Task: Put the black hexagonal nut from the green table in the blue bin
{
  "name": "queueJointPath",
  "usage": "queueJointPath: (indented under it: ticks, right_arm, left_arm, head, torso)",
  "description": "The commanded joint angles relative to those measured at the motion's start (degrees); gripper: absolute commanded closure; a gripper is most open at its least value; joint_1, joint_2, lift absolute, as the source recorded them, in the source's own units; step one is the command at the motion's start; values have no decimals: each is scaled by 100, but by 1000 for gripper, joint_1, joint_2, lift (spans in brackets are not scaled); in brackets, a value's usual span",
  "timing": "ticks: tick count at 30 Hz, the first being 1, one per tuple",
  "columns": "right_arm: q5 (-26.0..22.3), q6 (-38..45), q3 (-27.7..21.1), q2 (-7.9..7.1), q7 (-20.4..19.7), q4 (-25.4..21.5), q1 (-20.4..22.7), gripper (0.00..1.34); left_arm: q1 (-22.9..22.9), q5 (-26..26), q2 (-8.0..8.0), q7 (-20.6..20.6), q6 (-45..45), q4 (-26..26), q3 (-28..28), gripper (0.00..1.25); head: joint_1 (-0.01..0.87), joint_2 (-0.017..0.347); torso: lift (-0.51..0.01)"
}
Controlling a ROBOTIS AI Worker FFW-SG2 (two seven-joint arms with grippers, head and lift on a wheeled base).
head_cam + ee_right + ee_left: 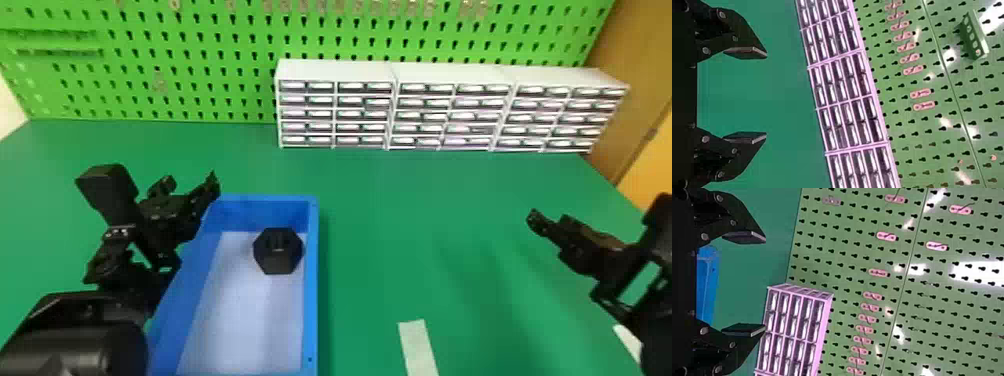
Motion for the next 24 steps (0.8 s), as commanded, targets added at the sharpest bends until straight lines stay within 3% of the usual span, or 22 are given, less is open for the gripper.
queueJointPath:
  ticks: [1,15,24]
  right_arm:
    - [115,46,-28,14,4,0,-8,527]
    - [537,230,218,-74,75,26,-87,527]
    - [563,221,499,-109,347,290,-193,525]
  left_arm:
    - [-9,22,0,0,0,11,-10,456]
    - [-53,-39,0,-44,0,20,-107,456]
    - [-53,-39,0,-53,0,20,-142,456]
  head:
    - [691,9]
    - [691,9]
    - [691,9]
  torso:
    - [-97]
    - [-97]
    - [-97]
